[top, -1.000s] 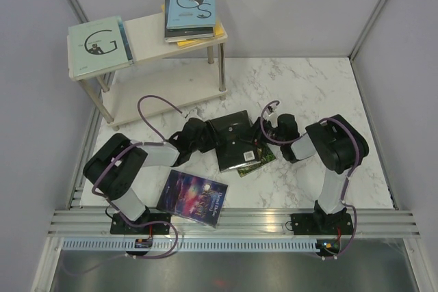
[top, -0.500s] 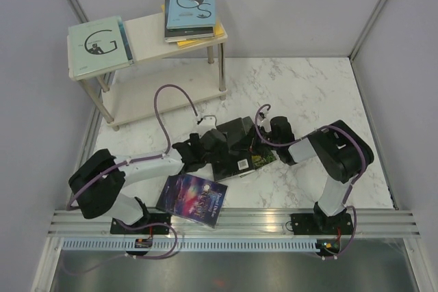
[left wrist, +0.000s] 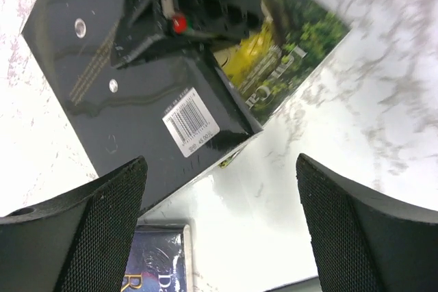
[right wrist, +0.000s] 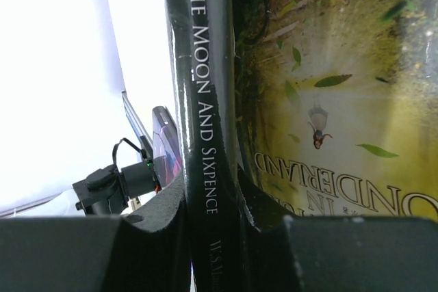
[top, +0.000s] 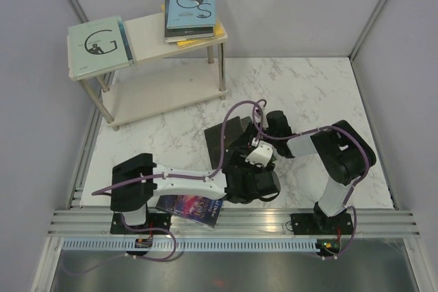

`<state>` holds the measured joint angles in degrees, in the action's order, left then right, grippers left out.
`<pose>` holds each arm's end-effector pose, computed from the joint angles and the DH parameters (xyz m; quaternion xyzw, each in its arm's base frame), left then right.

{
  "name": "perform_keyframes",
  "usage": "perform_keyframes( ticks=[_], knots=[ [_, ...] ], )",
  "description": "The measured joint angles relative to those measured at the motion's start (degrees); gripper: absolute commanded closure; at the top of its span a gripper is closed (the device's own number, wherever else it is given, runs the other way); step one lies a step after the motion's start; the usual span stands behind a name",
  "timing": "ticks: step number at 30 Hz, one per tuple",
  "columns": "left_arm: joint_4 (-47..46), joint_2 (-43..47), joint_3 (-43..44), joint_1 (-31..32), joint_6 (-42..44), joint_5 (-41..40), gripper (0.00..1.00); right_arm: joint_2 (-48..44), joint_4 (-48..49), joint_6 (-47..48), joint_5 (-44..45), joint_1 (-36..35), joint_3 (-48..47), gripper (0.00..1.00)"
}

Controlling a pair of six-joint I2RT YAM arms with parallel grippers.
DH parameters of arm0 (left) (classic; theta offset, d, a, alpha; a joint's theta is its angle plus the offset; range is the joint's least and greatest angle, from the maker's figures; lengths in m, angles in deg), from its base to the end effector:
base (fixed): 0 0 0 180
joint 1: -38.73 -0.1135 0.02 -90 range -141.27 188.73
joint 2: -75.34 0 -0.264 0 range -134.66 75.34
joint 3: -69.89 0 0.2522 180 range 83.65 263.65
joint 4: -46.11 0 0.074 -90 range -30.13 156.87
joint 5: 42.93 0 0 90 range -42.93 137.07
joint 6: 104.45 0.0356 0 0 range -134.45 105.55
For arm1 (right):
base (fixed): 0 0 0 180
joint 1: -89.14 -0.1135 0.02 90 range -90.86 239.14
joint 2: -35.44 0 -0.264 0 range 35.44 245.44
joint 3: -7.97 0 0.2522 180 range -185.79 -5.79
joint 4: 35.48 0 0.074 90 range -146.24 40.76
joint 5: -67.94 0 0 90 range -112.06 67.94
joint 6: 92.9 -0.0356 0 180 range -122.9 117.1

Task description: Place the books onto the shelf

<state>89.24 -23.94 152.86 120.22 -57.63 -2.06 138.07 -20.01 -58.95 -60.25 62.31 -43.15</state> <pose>0.0790 -0.3462 0.2194 0.1844 0.8647 -0.0261 0.4665 0.2731 0.1628 0.1137 0.0688 0.8523 0.5023 0.1284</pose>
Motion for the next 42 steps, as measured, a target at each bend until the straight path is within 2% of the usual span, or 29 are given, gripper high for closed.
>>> perform_keyframes(
  ticks=[10,13,16,21,23,25,28,29,31,33,34,37,38,42],
  knots=[
    [7.5,-11.4,5.6,0.3,0.2,-8.8,0.06,-4.2,-6.2,2.3,1.2,-0.4,-0.1,1.00],
    [8.8,-13.4,7.4,0.3,0.2,-11.8,0.09,-5.4,-7.1,2.3,1.6,-0.5,0.4,1.00],
    [10.0,-15.0,7.9,0.3,0.0,-14.4,0.18,-6.4,-8.2,2.2,2.0,-0.6,0.6,1.00],
    [11.8,-16.1,7.9,1.0,-2.3,-15.9,0.44,-8.6,-9.7,1.2,2.5,-1.2,1.5,1.00],
    [12.9,-16.5,7.9,1.4,-3.5,-16.8,0.50,-9.5,-10.3,0.0,2.5,-1.6,2.3,1.00],
    [14.3,-16.9,7.9,1.6,-5.0,-18.1,0.53,-10.1,-10.5,-1.3,2.4,-1.9,3.0,1.00],
    [16.7,-17.4,7.9,1.9,-7.6,-19.5,0.67,-10.8,-10.6,-2.8,2.3,-2.4,3.8,1.00],
    [18.1,-17.6,8.0,2.1,-9.3,-19.9,0.81,-11.0,-10.6,-3.1,2.1,-2.5,4.1,1.00],
    [23.0,-18.5,9.3,2.4,-15.3,-20.3,0.94,-11.4,-10.6,-3.9,1.7,-2.8,4.5,1.00],
    [30.2,-20.7,12.2,2.7,-24.8,-21.3,0.98,-12.1,-10.8,-4.6,1.6,-3.1,4.9,1.00],
    [32.8,-21.7,13.5,2.9,-28.5,-21.8,0.98,-12.7,-11.1,-4.7,1.7,-3.1,5.1,0.80],
    [37.5,-23.0,14.7,3.3,-35.3,-23.9,0.98,-13.9,-12.8,-4.5,1.1,-3.1,5.1,0.31],
    [39.6,-22.9,14.7,3.2,-37.2,-24.7,0.98,-14.8,-14.5,-4.0,0.7,-3.2,5.1,0.02],
    [43.6,-22.0,14.2,1.6,-41.9,-26.4,0.98,-18.0,-25.6,0.1,2.0,-3.6,3.0,0.02]
  ],
)
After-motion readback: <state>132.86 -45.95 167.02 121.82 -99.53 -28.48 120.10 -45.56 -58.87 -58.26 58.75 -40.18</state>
